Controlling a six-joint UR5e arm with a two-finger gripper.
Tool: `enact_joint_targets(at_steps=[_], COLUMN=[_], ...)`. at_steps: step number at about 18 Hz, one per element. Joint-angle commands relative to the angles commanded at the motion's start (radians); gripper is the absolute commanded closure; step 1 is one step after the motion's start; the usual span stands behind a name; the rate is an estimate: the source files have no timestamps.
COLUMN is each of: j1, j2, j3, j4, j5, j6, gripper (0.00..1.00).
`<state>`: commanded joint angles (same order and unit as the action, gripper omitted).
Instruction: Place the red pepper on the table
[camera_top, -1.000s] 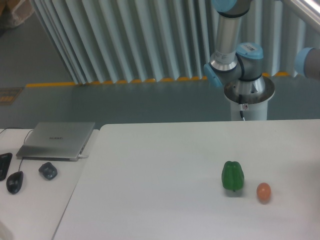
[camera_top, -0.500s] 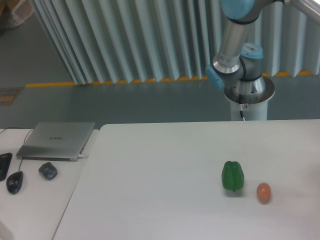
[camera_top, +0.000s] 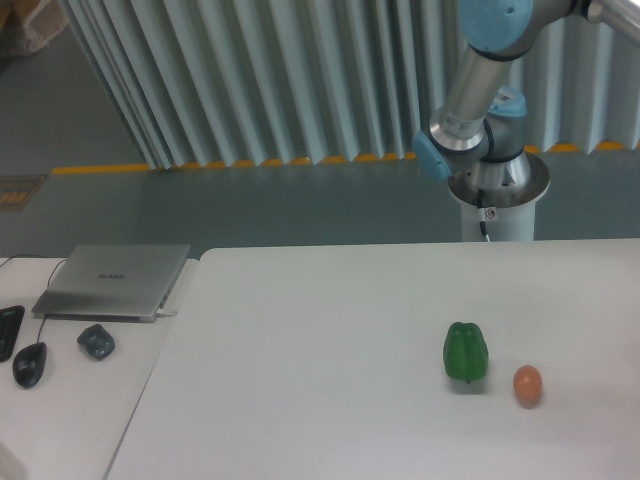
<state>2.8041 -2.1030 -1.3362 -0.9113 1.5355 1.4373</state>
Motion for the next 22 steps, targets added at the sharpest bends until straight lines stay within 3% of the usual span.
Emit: enact_joint_targets(at_steps=[2, 10, 22], j1=[0.009, 0.043, 0.051], j2=[-0.026, -0.087, -0.144], j3=[0.002, 0.058, 0.081], j4=[0.035, 0.037, 0.038], j5=[0.0, 0.002, 0.003], j6=[0.003, 0.006, -0.006], gripper=[0.0, 0.0, 0.0])
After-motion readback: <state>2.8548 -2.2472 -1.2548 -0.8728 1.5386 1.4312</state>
